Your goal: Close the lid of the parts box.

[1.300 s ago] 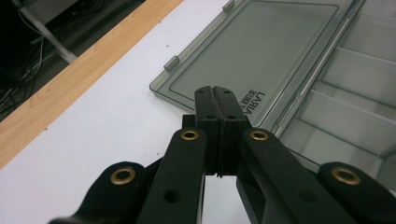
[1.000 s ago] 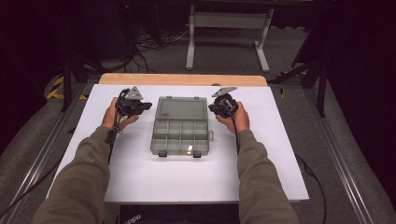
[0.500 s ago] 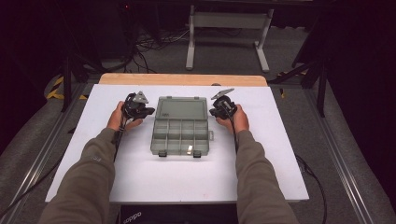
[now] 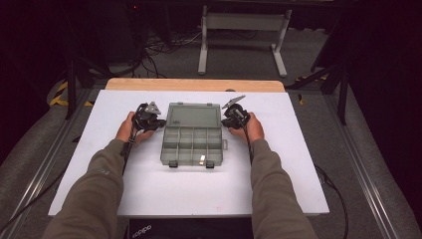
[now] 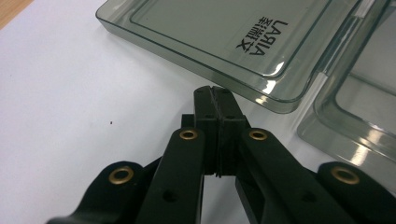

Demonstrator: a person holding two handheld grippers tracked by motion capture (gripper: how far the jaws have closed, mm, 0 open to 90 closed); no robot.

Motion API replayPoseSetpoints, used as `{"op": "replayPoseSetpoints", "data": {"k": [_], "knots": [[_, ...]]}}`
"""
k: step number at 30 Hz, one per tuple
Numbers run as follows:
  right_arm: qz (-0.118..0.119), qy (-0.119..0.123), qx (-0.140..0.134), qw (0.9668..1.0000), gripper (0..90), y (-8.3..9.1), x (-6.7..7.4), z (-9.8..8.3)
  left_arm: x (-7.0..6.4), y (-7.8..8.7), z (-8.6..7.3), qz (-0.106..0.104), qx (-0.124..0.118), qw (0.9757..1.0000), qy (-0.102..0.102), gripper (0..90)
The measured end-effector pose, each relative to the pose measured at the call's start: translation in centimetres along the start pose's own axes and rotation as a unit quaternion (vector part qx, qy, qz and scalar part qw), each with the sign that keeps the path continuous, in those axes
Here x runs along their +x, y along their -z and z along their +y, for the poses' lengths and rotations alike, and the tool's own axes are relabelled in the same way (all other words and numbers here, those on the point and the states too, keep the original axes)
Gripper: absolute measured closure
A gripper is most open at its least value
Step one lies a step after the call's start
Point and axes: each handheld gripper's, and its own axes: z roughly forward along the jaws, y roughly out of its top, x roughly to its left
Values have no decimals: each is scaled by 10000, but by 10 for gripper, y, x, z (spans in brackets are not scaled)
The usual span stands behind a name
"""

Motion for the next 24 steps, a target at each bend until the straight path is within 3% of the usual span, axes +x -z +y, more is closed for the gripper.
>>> {"op": "replayPoseSetpoints", "data": {"k": [5, 9, 15, 24], "knots": [[35, 208, 86, 9997, 900, -1, 0, 3, 1, -2, 1, 10, -41, 10000, -12, 900], [-74, 418, 156, 9990, 900, -2, 3, 6, 1, -4, 3, 31, -43, 10000, -3, 900], [-183, 219, -195, 9994, 900, -7, 1, 3, 1, -9, 6, 200, -143, 9997, 12, 897], [-261, 2, -677, 9974, 900, -14, 0, -1, 4, -15, 5, 307, -369, 9987, 143, 896]]}}
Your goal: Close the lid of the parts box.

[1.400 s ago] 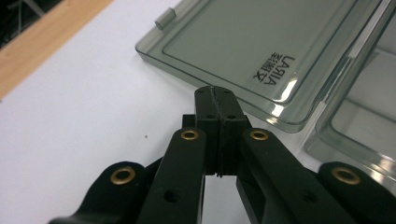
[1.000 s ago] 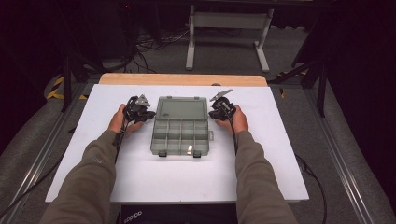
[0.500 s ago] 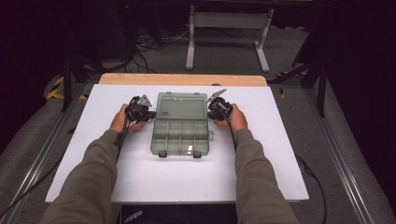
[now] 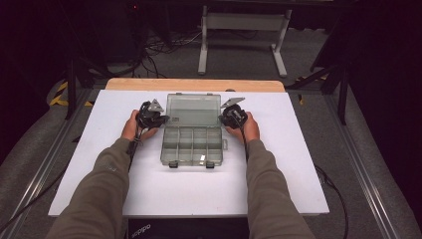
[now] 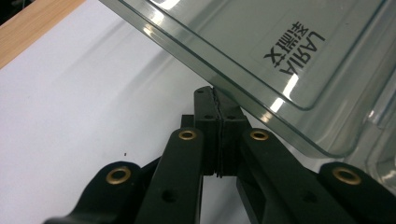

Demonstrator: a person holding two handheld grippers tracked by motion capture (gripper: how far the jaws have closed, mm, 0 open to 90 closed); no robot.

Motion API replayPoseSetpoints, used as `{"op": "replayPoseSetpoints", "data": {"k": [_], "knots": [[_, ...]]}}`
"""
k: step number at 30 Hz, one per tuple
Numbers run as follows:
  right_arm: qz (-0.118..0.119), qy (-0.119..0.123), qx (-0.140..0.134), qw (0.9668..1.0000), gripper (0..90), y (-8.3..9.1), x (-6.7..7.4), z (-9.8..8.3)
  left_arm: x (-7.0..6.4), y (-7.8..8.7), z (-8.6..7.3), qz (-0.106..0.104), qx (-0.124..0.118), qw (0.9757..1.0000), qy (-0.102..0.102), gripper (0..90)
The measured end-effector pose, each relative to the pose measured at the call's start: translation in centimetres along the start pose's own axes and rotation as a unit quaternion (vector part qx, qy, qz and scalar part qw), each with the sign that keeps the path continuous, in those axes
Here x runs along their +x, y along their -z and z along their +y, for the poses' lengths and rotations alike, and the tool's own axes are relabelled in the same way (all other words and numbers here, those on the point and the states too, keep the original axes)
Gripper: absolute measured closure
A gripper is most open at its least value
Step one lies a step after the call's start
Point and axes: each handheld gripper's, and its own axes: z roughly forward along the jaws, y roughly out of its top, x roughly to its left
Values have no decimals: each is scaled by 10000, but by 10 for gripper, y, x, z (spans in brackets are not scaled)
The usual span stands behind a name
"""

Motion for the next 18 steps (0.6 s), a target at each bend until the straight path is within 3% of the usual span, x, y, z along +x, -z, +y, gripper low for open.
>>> {"op": "replayPoseSetpoints", "data": {"k": [4, 18], "knots": [[-46, -13, -43, 10000, 900, 0, 1, 0, 0, -2, 1, 100, -48, 9999, 21, 897], [-236, -16, -502, 9985, 900, 10, 2, 4, 0, 10, 8, 337, -546, 9978, 134, 900]]}}
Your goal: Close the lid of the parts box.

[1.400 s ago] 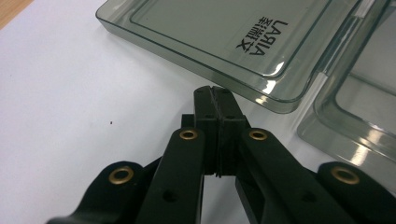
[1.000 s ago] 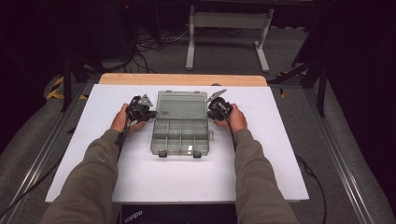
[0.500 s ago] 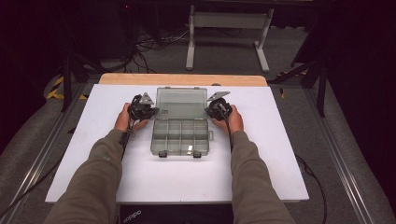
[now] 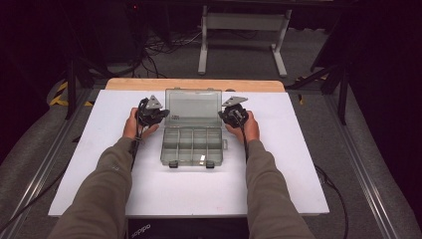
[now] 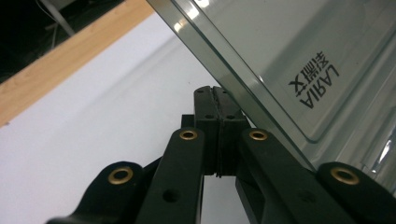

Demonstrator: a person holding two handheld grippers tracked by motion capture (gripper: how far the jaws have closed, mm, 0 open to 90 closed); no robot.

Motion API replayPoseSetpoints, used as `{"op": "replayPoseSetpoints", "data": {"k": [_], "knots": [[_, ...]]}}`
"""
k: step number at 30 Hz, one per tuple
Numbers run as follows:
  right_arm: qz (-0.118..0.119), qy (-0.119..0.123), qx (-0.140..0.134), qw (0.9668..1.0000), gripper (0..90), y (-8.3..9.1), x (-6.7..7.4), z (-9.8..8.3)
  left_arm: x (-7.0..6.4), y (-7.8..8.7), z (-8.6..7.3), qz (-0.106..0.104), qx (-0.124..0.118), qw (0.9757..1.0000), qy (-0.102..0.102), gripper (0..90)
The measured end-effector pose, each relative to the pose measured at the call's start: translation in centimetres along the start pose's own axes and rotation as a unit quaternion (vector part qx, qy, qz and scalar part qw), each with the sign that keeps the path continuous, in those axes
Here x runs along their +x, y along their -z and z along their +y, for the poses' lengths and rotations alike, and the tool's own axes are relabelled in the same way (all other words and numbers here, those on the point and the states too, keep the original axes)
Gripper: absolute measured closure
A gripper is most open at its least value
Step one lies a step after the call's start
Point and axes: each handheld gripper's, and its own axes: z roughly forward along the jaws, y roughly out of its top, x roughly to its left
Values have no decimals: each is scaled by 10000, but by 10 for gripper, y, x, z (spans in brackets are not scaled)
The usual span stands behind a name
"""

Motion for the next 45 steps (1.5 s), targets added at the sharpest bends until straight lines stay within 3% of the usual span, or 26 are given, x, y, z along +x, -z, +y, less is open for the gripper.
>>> {"op": "replayPoseSetpoints", "data": {"k": [11, 45], "knots": [[-214, 50, -281, 9994, 900, 11, 2, 6, -1, 11, 7, 168, -156, 9997, -95, 900], [-442, 186, -799, 9957, 900, 39, 8, 20, -6, 40, 30, 381, -478, 9978, -246, 900]]}}
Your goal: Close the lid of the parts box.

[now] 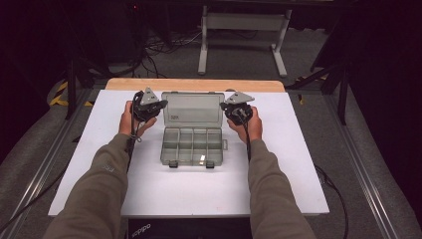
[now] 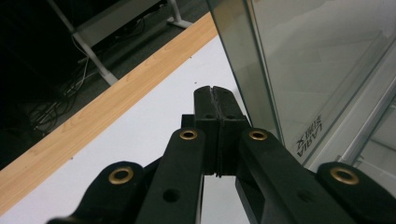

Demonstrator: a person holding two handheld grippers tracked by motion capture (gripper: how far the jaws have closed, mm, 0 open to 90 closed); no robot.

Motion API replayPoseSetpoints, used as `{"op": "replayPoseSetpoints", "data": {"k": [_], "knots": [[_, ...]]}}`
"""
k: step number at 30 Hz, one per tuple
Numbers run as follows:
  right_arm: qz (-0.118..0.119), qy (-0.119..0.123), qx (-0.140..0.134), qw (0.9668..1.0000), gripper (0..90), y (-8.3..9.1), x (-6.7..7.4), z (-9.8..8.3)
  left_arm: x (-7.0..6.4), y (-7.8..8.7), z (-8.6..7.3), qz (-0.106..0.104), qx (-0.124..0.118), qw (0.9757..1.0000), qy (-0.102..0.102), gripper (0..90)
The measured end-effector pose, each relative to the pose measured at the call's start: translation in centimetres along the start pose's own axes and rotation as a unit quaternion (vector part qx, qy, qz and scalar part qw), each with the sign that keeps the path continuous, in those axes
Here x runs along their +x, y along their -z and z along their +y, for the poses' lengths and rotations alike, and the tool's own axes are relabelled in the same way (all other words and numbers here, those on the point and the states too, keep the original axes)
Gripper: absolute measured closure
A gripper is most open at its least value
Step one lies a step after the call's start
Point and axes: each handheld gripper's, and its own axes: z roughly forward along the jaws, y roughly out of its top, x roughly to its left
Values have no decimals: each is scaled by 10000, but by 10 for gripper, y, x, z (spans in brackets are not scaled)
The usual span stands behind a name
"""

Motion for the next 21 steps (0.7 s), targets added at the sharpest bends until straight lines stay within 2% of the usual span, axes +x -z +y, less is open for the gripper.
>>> {"op": "replayPoseSetpoints", "data": {"k": [8, 13, 21], "knots": [[-29, 52, -105, 9999, 900, 7, -1, 5, -1, 5, 8, 22, -46, 10000, -62, 900], [-101, 91, -135, 9998, 900, 10, 0, 7, -1, 8, 10, 14, -110, 9999, -24, 900], [-75, 90, -249, 9996, 900, 14, 3, 12, -2, 13, 14, 15, -185, 9998, -52, 900]]}}
